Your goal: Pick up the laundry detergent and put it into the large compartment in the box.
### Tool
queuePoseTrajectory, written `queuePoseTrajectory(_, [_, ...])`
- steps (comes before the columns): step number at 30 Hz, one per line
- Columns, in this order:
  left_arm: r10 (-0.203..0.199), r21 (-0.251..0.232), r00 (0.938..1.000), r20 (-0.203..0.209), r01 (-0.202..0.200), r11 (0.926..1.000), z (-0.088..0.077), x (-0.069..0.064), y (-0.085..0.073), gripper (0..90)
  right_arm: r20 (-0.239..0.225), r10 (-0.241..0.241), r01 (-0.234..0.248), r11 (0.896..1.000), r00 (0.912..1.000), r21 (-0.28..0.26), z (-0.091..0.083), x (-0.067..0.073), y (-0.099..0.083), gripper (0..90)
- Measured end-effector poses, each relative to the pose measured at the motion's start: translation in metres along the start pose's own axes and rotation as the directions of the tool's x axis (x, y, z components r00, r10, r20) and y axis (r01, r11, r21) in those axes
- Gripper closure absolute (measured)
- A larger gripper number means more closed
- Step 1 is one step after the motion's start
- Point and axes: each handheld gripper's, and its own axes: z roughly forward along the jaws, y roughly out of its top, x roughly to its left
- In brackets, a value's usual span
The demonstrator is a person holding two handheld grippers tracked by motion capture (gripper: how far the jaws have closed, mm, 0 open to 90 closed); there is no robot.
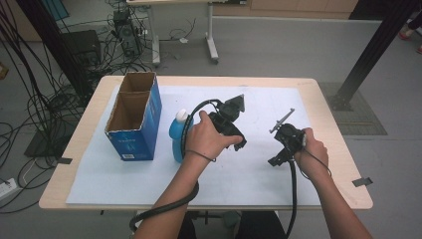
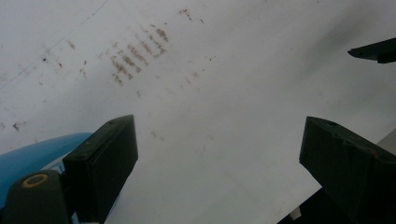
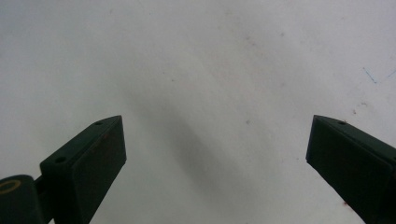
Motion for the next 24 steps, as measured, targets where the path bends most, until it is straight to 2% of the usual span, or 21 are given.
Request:
queuePoseTrajectory(15, [-0.003,0.002,0.9999,0.014,0.003,1.0000,0.001,0.000,0.001,11.8,-0.001,0.003,-0.003,1.000,1.0000,0.010,0.002,-0.003,-0.001,4.1])
queuePoseTrajectory(22, [0.004,-0.011,0.9999,0.014,-0.003,0.9999,-0.009,-0.001,0.002,11.7,0.000,0.005,-0.005,1.000,1.0000,0.010,0.002,-0.003,-0.002,4.1])
queuePoseTrajectory(24, [0.010,-0.018,0.9998,0.018,-0.010,0.9998,-0.017,-0.002,0.003,11.7,-0.001,0.004,-0.003,1.000,1.0000,0.008,0.002,-0.003,-0.003,4.2])
